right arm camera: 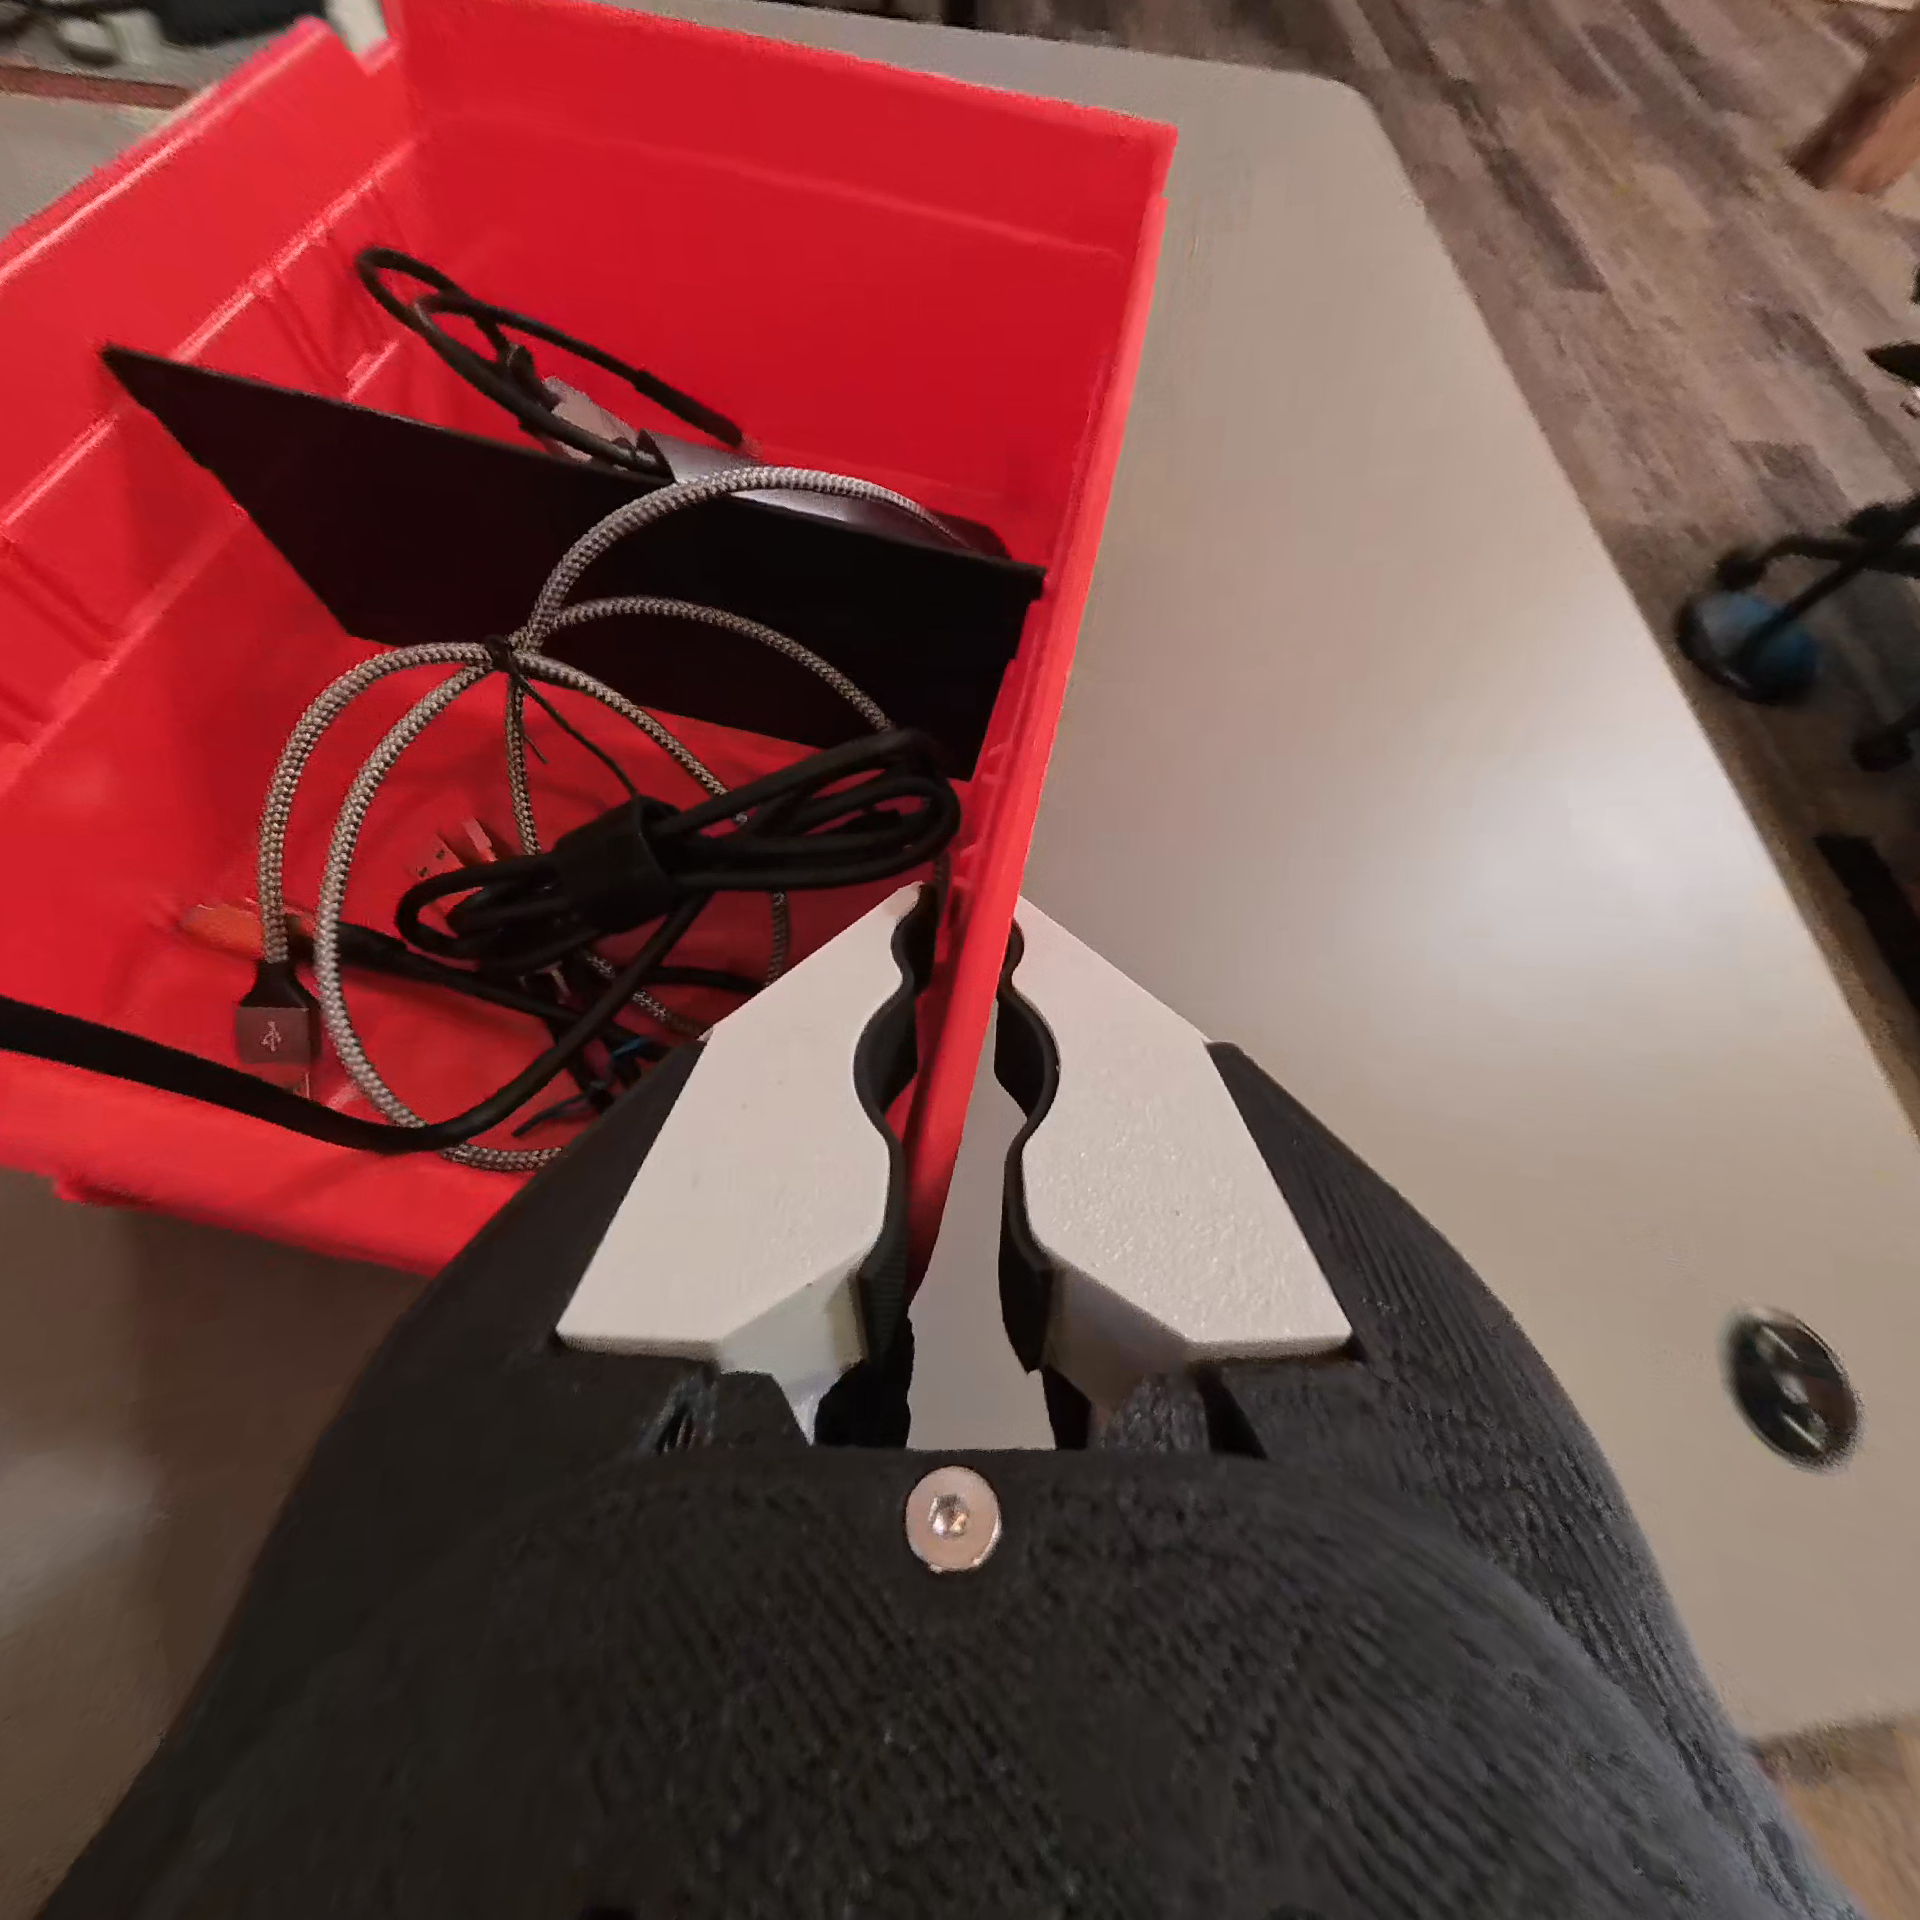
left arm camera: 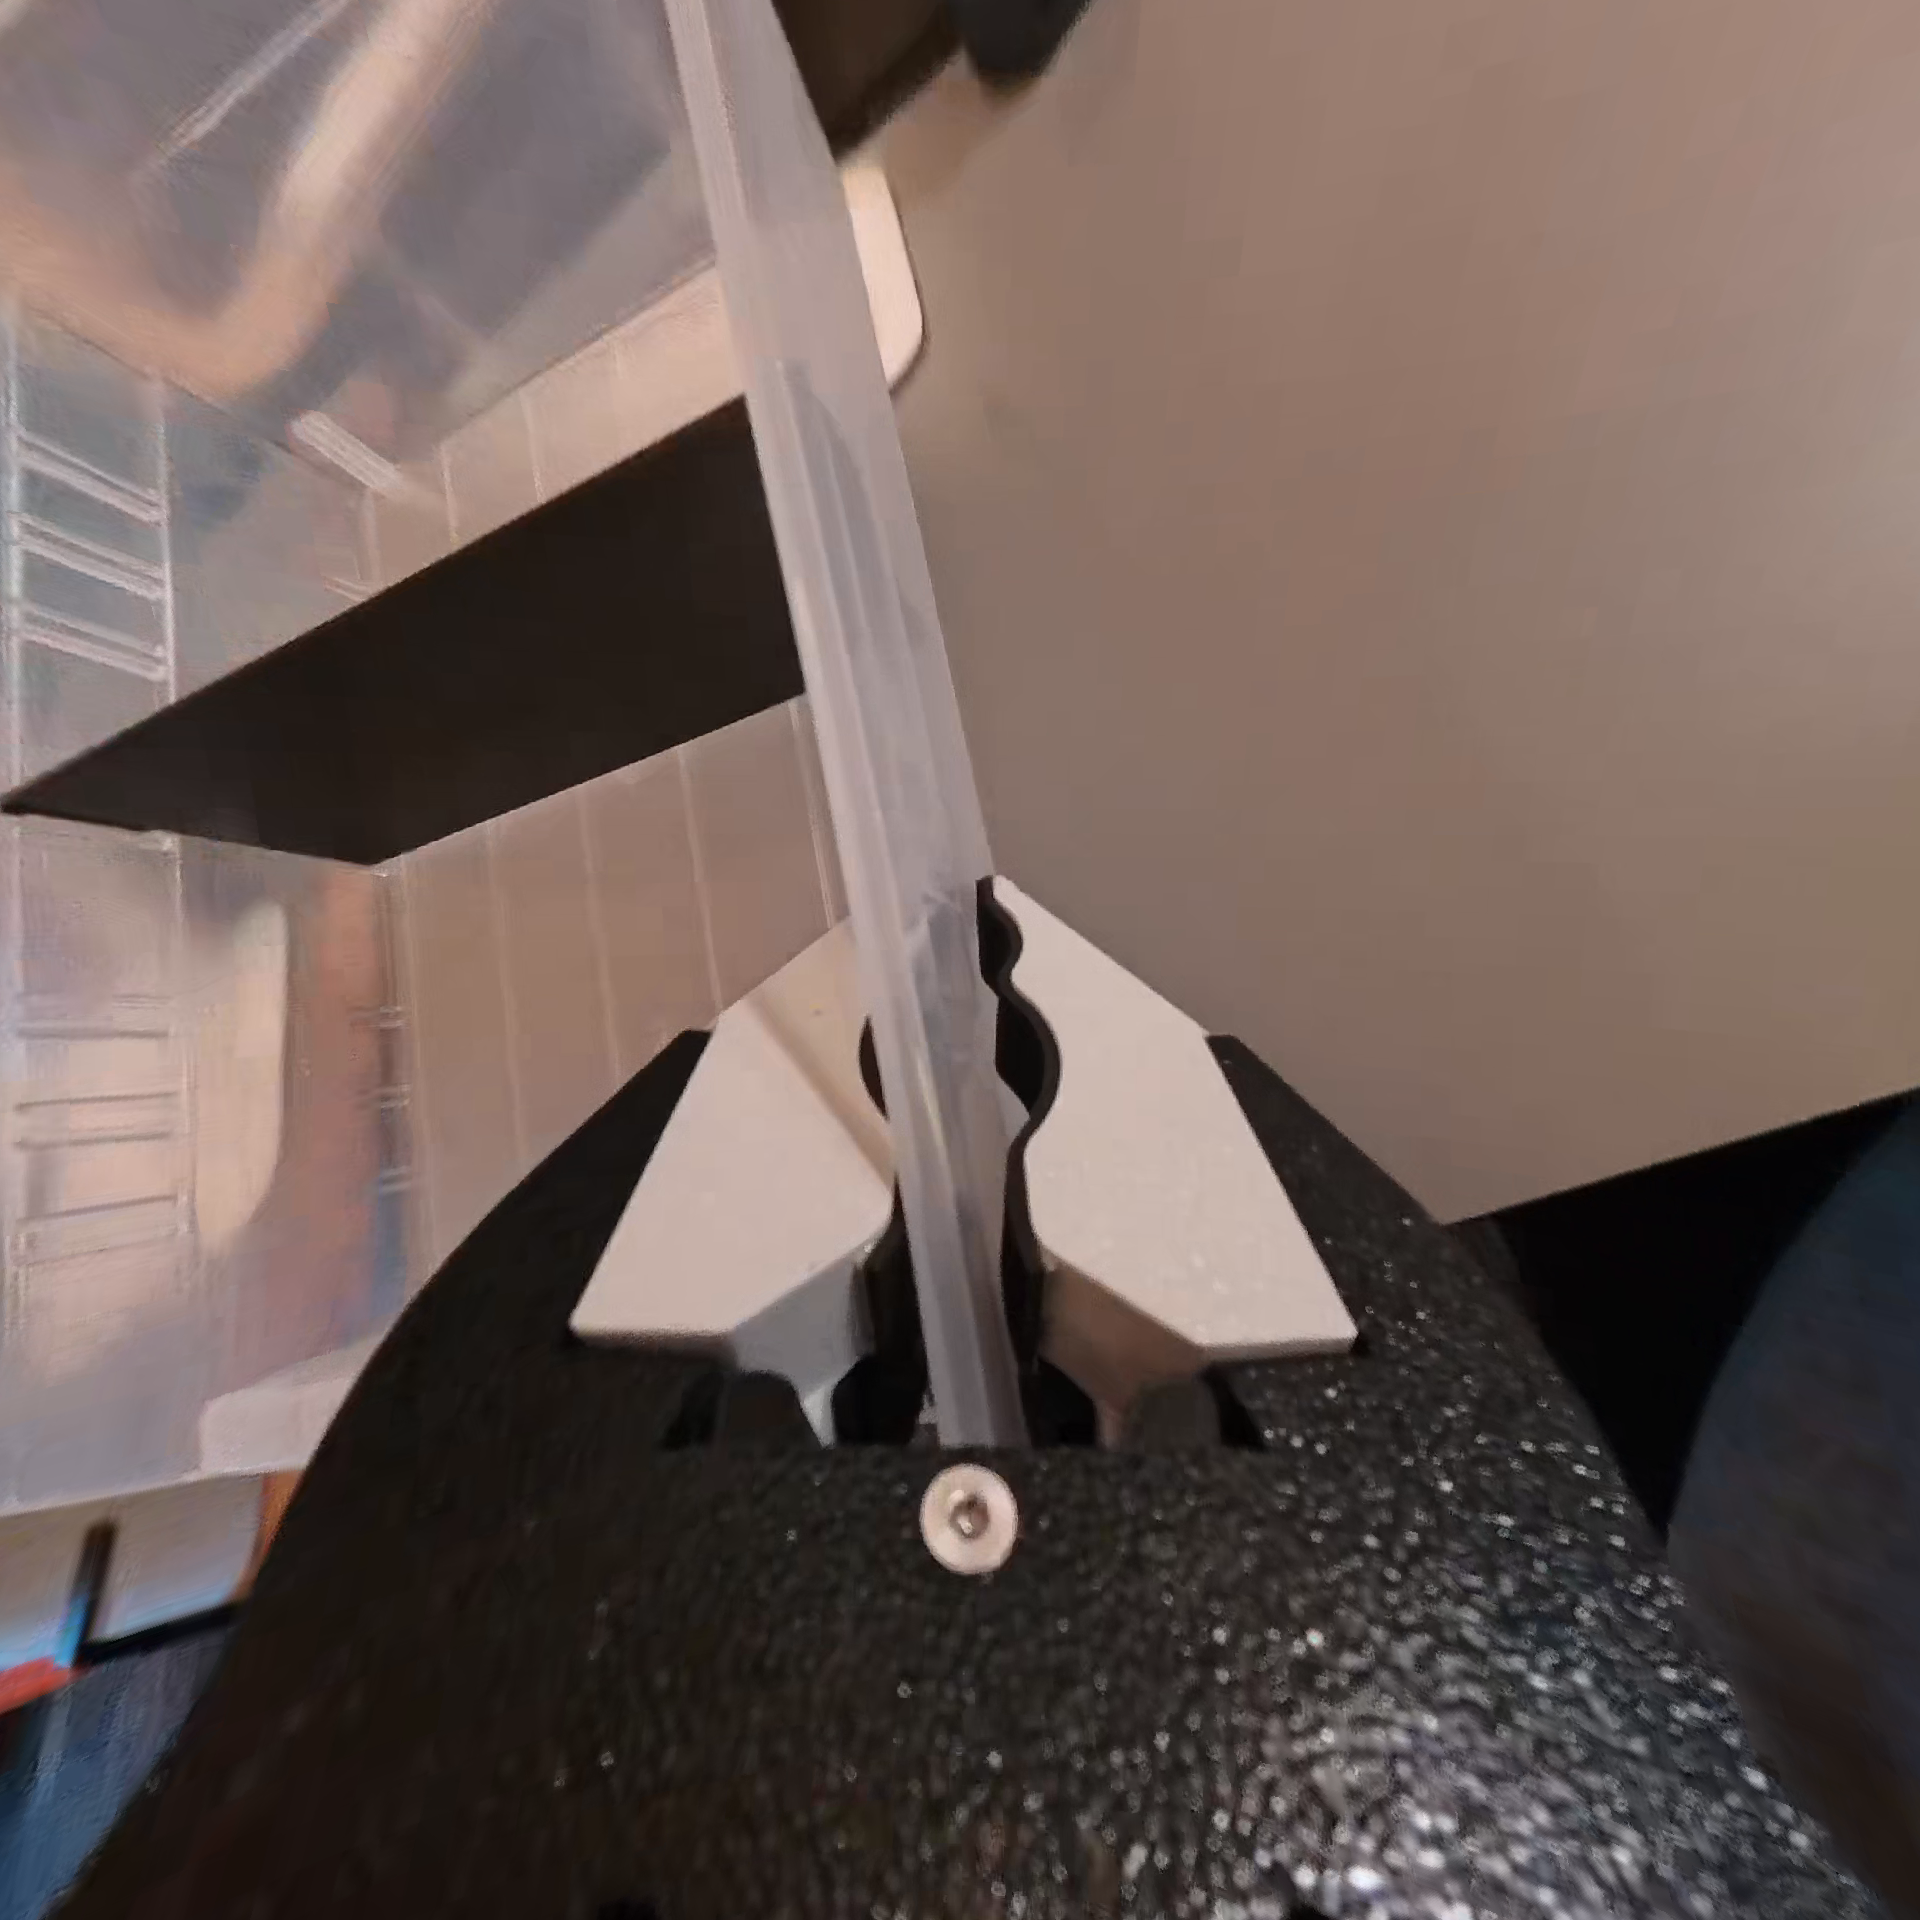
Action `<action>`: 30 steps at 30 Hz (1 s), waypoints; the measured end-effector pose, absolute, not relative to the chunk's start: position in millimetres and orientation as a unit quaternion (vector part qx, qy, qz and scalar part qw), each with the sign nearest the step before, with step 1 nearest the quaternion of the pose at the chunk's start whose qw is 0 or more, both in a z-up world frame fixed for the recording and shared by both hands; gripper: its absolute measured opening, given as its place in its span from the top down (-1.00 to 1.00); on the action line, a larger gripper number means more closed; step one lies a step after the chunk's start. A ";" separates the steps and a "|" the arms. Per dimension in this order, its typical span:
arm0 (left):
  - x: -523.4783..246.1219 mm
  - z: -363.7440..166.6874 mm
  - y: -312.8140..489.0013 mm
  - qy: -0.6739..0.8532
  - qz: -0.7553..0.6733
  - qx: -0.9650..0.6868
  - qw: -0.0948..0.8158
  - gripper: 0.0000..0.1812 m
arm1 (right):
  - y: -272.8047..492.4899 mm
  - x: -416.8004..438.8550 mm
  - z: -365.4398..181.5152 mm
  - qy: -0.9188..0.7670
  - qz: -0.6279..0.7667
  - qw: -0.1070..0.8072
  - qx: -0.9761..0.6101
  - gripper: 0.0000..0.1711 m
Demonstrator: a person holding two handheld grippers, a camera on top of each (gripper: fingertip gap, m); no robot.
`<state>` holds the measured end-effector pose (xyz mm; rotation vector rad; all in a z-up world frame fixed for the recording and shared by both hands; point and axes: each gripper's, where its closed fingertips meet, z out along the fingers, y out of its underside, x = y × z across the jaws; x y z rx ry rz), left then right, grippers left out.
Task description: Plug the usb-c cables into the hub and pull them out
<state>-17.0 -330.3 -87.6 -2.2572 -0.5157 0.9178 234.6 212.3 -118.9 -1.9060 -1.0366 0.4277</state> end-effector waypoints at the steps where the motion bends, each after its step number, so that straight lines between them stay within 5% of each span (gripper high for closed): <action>1: -13.2 -75.0 -325.1 -0.183 0.351 -0.853 0.340 0.95 | 204.3 224.7 -118.8 -0.430 0.181 0.448 -0.762 0.93; 11: 27.0 20.1 -226.3 0.010 0.341 -0.798 0.497 0.95 | 85.8 117.6 -119.2 -0.548 0.310 0.418 -0.655 0.81; 17: 50.2 51.6 -136.4 0.130 0.269 -0.780 0.550 0.95 | 84.0 142.7 -36.9 -0.472 0.418 0.524 -0.573 0.55; 22: 94.7 63.5 -31.4 0.271 0.127 -0.804 0.514 0.95 | 158.8 248.2 -4.9 -0.353 0.302 0.680 -0.567 0.56; 30: 190.5 5.3 137.7 0.342 -0.072 -0.852 0.391 0.95 | 234.3 380.7 -43.8 -0.260 0.062 0.791 -0.550 0.62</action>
